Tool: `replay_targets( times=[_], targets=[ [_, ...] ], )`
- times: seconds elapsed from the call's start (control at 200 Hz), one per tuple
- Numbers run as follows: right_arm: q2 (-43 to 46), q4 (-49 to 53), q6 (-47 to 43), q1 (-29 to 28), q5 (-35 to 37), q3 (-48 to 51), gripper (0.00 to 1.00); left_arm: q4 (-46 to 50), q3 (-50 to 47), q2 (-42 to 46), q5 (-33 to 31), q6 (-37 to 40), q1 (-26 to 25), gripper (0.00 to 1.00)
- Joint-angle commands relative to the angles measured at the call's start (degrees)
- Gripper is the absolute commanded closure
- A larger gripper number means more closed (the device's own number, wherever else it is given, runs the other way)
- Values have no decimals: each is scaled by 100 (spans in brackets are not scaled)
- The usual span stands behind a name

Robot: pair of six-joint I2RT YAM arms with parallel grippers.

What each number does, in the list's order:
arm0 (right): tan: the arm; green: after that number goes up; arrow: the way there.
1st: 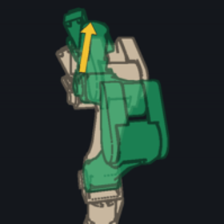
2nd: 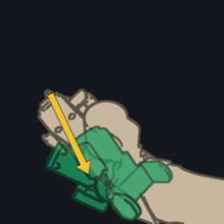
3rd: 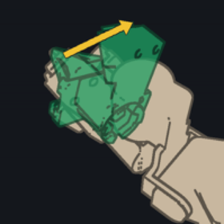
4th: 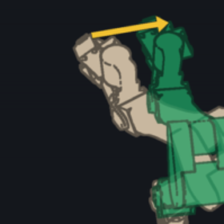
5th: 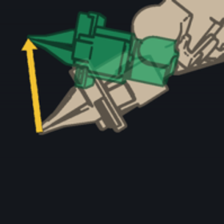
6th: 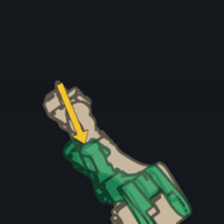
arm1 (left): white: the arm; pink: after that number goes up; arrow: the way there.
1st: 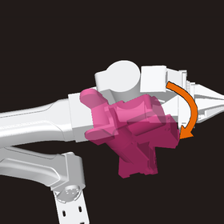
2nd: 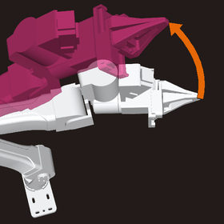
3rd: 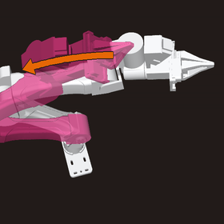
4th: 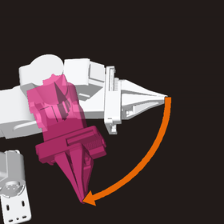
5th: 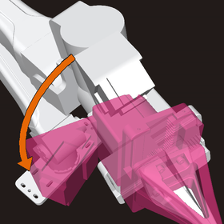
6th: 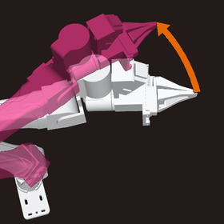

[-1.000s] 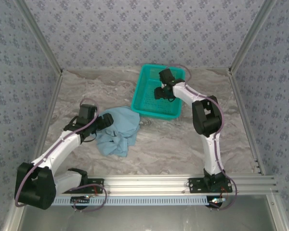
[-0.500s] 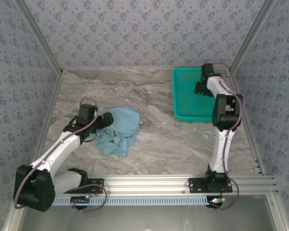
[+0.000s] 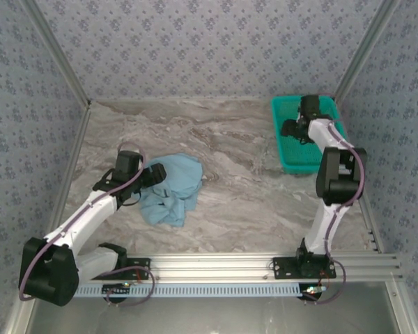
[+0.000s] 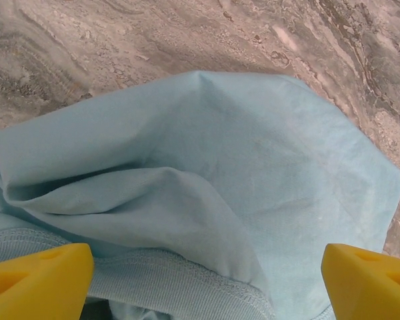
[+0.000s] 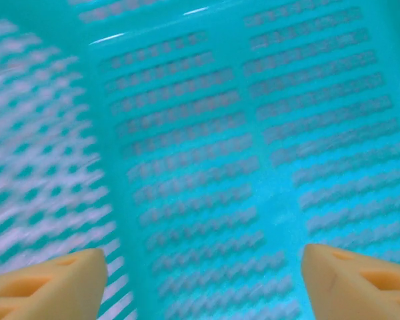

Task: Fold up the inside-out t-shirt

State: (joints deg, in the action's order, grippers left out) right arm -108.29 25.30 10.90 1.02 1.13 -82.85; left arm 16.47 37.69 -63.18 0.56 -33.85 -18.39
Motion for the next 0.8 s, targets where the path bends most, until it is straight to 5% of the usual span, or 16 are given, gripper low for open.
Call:
replay_targets(
  times=[0.0, 0.205, 0.37, 0.57, 0.794],
  targets=[
    [853, -713, 163, -501, -579, 746, 16, -30, 220, -104, -45, 150, -76, 11],
    [763, -398, -26, -1118, -15, 1000, 16, -57, 276, -230, -47, 217, -125, 11],
    [569, -323, -26, -1232, -221, 745, 19, -91, 268, -227, -45, 213, -147, 11],
    [-9, 193, -221, -1431, 91, 206, 44, -109, 260, -253, -38, 212, -147, 11],
    [-510, 437, -830, -1057, 483, -442, 62, -118, 312, -325, -35, 260, -154, 11]
  ],
)
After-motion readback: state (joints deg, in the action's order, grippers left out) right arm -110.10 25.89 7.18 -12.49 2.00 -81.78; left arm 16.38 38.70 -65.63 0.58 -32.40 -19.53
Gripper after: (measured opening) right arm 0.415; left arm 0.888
